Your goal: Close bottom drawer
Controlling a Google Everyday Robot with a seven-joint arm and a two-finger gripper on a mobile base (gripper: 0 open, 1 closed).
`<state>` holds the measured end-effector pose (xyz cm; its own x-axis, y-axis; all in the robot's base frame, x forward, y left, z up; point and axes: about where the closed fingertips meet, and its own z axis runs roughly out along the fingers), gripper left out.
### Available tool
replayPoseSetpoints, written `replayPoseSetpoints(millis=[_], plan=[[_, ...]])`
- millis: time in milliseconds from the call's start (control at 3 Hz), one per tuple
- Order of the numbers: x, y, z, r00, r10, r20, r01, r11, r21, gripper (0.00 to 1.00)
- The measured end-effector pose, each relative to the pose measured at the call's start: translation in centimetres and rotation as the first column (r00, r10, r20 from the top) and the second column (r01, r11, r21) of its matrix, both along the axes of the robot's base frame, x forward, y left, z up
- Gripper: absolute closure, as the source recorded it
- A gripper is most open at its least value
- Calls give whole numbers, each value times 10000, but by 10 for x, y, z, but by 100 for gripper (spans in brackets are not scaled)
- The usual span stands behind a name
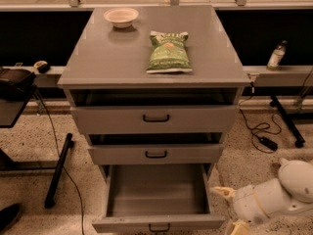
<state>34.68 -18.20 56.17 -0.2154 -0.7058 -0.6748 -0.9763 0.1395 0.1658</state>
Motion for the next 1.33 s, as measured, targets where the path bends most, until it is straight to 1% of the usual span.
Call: replayPoseSetpoints(millis=[333,667,1000,1333], plan=[[-6,9,-14,9992,50,-389,-39,9995,302,0],[14,7,-6,9987,-293,418,249,9944,1023,0],[80,21,-40,9589,-1285,2528,610,9640,2587,0],[119,30,-100,9155,-2320,3286,1357,9472,2906,0]])
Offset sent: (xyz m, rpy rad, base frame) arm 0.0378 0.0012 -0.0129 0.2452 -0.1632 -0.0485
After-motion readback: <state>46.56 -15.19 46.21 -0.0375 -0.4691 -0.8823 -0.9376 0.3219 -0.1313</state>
